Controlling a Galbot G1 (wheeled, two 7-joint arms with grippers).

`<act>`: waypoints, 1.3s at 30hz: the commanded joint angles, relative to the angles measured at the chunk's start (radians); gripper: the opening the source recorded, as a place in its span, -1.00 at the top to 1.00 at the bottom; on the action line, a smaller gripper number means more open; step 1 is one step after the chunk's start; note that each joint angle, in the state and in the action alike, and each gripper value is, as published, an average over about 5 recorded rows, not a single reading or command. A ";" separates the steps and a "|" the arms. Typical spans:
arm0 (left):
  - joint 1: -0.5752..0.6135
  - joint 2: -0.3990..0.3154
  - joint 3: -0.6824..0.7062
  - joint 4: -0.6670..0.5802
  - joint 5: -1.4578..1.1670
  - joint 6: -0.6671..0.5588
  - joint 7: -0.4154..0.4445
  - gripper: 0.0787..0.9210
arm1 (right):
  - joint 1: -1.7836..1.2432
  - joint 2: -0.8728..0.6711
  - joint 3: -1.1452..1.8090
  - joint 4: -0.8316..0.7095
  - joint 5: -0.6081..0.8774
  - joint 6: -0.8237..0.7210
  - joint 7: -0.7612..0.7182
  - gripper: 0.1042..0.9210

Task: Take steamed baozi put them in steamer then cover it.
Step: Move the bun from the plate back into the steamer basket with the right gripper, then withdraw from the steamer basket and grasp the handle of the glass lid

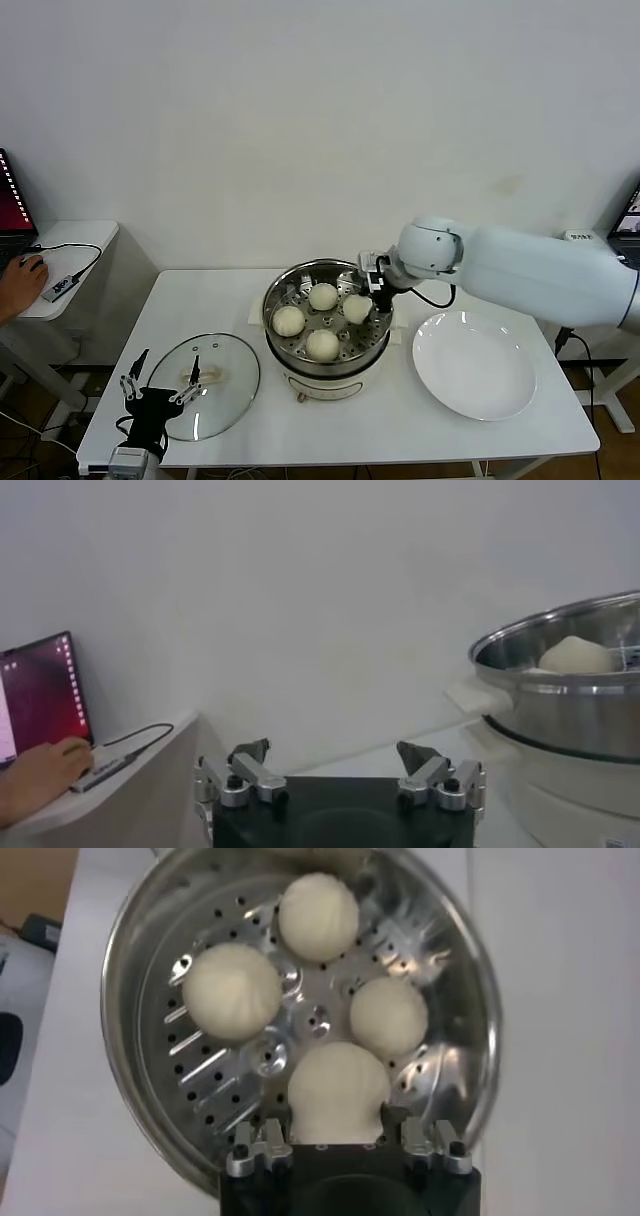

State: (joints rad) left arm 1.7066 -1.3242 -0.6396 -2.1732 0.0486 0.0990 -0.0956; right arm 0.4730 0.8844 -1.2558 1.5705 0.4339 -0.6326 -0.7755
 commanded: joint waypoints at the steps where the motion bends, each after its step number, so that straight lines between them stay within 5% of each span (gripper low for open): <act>1: 0.000 -0.001 0.002 0.003 0.002 0.000 0.000 -0.77 | -0.030 0.025 -0.016 -0.015 -0.053 -0.017 0.006 -0.14; 7: -0.001 0.000 0.002 0.004 0.001 0.000 0.000 -0.77 | -0.040 0.024 -0.002 -0.012 -0.056 -0.015 0.008 -0.16; 16: -0.007 0.004 0.002 0.001 0.000 0.002 0.000 -0.77 | -0.009 -0.004 0.056 0.035 -0.047 -0.014 0.013 -0.68; 22: -0.008 0.005 0.003 -0.002 -0.001 0.001 0.000 -0.77 | -0.014 -0.051 0.144 0.085 -0.015 -0.009 0.072 -0.76; 29: -0.006 0.004 0.001 -0.006 -0.006 0.000 0.000 -0.77 | -0.185 -0.204 0.317 0.190 0.102 0.047 0.362 -0.76; 39: -0.003 -0.002 0.002 0.010 -0.016 -0.028 0.000 -0.77 | -0.997 -0.331 1.028 0.289 0.008 0.384 0.771 -0.76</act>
State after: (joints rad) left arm 1.7018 -1.3241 -0.6388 -2.1696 0.0344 0.0826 -0.0958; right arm 0.0791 0.6652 -0.7831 1.7727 0.4850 -0.4936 -0.3471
